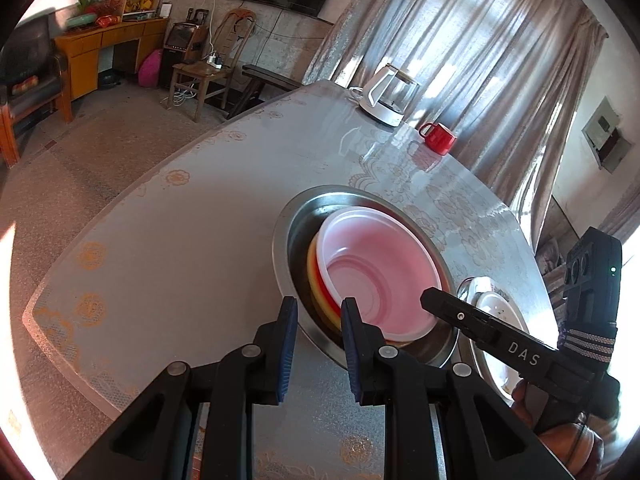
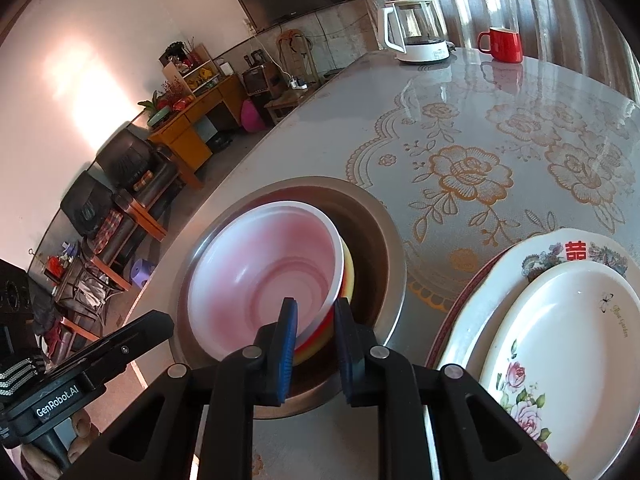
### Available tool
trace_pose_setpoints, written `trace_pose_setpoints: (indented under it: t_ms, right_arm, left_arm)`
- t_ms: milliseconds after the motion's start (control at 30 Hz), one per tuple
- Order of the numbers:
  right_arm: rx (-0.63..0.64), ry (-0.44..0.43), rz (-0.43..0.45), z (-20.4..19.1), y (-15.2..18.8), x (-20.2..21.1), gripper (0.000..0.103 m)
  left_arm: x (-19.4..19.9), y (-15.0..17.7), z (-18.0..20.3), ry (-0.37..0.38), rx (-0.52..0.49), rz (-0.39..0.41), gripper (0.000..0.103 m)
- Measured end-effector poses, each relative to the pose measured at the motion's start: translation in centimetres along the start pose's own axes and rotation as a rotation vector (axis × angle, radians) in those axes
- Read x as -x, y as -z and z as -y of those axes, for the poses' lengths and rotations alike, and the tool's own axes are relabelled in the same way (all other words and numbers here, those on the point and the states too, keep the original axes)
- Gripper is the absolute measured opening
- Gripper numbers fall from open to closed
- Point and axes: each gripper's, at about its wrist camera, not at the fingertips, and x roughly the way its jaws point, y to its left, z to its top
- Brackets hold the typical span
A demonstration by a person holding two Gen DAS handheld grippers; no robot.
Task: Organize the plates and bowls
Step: 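Open the left tool and move it to the steel basin rim, then grasp the steel basin rim with the left tool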
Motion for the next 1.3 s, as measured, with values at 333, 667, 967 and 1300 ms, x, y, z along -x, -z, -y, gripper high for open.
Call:
trace_pose_setpoints:
  t_ms: [333, 667, 967, 1300]
  right_arm:
    - [-0.044, -0.038, 0.03, 0.7, 0.5, 1.8, 0.026]
    - [-0.042, 0.039, 0.082, 1.7, 1.5, 4.2, 0.026]
    - [-0.032, 0.054, 0.079, 2.6, 0.6, 3.6, 0.026]
    - [0.0, 0.052, 0.058, 2.9, -0.6, 2.2, 0.026]
  left_arm:
    - [0.0, 0.2, -0.5, -0.031, 0.004, 0.004, 0.026]
    - [0.4, 0.4, -0.6, -0.063, 0.008, 0.007, 0.031]
    - [-0.5, -1.0, -1.0, -0.077, -0.015, 0.017, 0.033]
    - [-2.6, -2.1, -1.4, -0.065, -0.046, -0.013, 0.032]
